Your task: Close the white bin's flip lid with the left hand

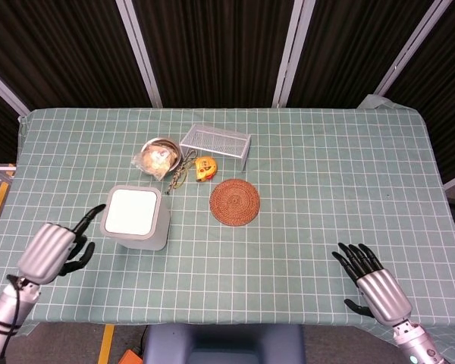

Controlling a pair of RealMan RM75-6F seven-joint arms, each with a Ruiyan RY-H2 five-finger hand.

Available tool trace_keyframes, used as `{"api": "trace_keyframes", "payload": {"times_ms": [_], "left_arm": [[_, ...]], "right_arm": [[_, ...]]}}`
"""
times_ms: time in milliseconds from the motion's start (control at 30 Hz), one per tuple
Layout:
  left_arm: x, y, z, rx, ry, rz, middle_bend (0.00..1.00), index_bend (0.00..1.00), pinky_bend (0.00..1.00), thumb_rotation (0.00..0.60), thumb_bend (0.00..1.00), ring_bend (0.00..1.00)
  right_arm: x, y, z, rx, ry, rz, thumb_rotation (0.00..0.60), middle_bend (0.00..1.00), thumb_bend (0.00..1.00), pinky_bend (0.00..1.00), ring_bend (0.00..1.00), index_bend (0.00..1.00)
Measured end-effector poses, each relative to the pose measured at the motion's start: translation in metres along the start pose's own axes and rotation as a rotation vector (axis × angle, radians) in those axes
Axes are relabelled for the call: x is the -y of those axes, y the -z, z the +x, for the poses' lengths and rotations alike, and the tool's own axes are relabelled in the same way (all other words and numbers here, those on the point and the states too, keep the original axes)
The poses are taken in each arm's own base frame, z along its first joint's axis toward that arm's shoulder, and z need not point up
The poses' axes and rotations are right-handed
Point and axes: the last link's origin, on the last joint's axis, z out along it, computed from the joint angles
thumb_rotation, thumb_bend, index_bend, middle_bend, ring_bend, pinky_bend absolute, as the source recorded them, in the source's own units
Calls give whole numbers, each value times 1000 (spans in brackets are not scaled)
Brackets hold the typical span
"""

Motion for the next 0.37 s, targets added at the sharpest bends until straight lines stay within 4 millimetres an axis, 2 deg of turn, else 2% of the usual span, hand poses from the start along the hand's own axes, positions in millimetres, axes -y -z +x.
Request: {"api": "trace_keyframes", "payload": {"times_ms": [33,67,133,267,367], "left_arm": [[4,10,1,-41,-10,13,53,46,53,600,457,26],[12,25,0,-94,-29,39,8,49,5,600,445,0],[24,49,-5,-163,-59,88,0,62,0,600,429,0],[42,109,-37,-182,-134,209,0,58,0,600,424,0],[38,126,-46,-164,-153,191,0,60,0,600,423,0]], "right_arm": [[0,0,0,0,1,-1,600,0,264,0,0,0],[0,0,0,-1,2,-2,600,0,264,0,0,0],[1,0,-1,-4,5,-2,600,0,264,0,0,0],[2,0,-2,4,1,1,600,0,264,0,0,0],[3,-1,-3,5,-6,6,600,0,264,0,0,0]]}}
